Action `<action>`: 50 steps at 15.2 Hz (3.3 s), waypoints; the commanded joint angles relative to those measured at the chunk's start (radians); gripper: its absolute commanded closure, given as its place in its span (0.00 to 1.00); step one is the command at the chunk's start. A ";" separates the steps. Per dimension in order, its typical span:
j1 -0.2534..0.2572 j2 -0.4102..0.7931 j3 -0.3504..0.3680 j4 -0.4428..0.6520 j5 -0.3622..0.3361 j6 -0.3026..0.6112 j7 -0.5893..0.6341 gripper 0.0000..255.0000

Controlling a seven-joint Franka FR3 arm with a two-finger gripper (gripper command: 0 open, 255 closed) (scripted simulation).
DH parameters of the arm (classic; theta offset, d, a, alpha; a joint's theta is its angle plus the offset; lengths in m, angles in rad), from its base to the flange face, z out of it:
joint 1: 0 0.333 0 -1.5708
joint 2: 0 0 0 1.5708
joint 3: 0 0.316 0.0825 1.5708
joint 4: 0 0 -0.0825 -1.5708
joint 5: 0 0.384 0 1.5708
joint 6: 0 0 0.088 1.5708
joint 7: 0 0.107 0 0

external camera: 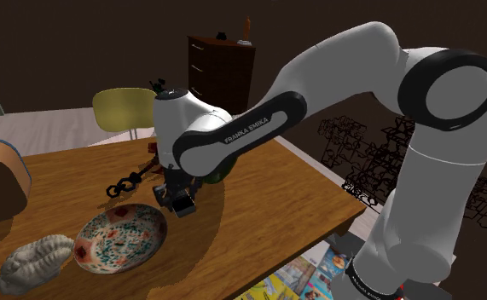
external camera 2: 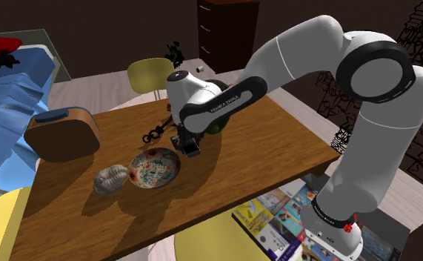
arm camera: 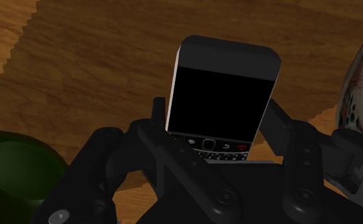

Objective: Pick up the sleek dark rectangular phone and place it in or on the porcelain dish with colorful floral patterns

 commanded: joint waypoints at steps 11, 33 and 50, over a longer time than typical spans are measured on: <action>-0.008 -0.077 0.008 0.076 0.045 -0.146 -0.038 1.00; 0.200 0.172 0.093 0.484 -0.061 -0.352 0.243 1.00; 0.201 0.217 0.080 0.378 -0.090 -0.207 0.268 1.00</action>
